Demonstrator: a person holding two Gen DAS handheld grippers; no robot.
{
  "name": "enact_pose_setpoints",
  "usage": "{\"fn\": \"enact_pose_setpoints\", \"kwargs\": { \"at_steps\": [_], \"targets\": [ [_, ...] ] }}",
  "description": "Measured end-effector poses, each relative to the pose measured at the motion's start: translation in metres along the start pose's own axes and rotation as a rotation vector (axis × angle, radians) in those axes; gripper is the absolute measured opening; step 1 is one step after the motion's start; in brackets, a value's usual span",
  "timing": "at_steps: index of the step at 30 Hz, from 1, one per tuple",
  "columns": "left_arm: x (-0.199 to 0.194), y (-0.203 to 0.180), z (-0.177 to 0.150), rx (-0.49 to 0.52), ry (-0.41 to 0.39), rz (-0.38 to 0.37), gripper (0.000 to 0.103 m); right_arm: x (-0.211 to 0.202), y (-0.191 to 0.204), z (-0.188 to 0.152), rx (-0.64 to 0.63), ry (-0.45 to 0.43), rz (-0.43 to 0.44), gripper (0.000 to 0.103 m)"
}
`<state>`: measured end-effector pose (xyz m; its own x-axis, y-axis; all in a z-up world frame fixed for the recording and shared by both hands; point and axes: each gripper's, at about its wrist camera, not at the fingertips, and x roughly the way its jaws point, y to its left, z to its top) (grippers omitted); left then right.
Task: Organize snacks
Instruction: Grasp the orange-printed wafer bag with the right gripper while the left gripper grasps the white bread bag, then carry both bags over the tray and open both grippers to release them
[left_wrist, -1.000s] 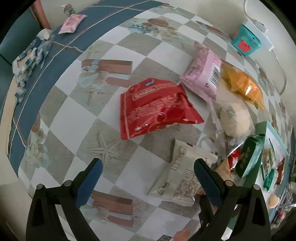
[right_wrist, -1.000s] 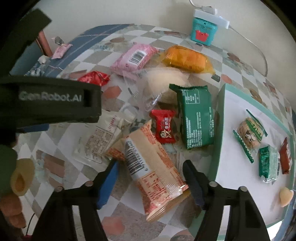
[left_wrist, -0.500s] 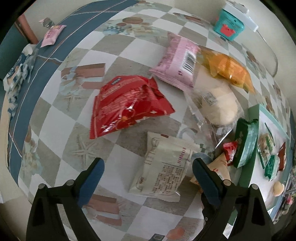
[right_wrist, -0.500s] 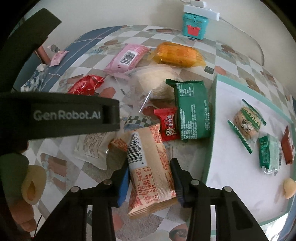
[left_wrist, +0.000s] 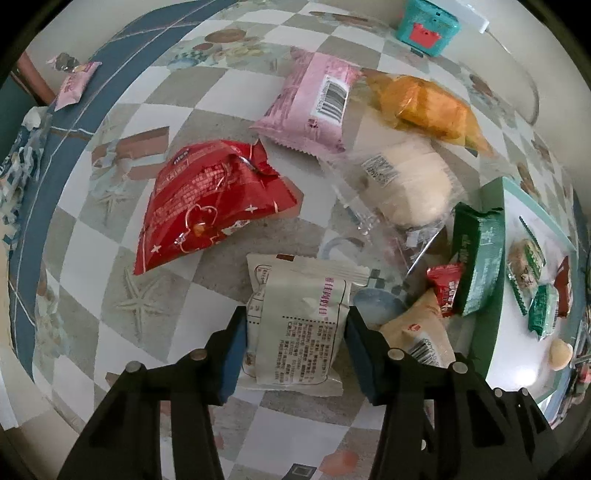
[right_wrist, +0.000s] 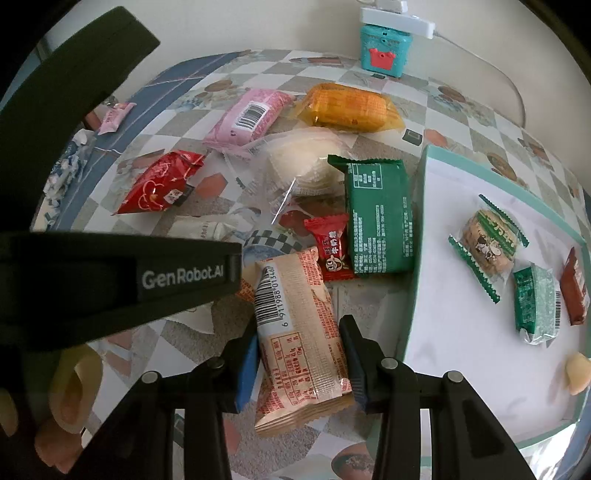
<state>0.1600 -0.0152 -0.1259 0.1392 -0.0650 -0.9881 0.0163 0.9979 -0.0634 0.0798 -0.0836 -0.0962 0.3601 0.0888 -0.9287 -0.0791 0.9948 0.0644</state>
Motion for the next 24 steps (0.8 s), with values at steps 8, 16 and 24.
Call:
{"fn": "enact_pose_setpoints", "kwargs": {
  "at_steps": [8,16,24],
  "targets": [
    [-0.022,0.002,0.000,-0.020,-0.057,0.008,0.053,-0.018,0.002,0.003,0.002,-0.061,0.004,0.042],
    [-0.056,0.013,0.001,-0.013,-0.132,0.020,0.053,-0.041,-0.009,0.006,0.038,-0.118,0.007,0.039],
    [-0.098,0.020,-0.013,-0.004,-0.189,0.041,0.053,-0.061,-0.025,0.005,0.068,-0.168,0.028,0.038]
  ]
}}
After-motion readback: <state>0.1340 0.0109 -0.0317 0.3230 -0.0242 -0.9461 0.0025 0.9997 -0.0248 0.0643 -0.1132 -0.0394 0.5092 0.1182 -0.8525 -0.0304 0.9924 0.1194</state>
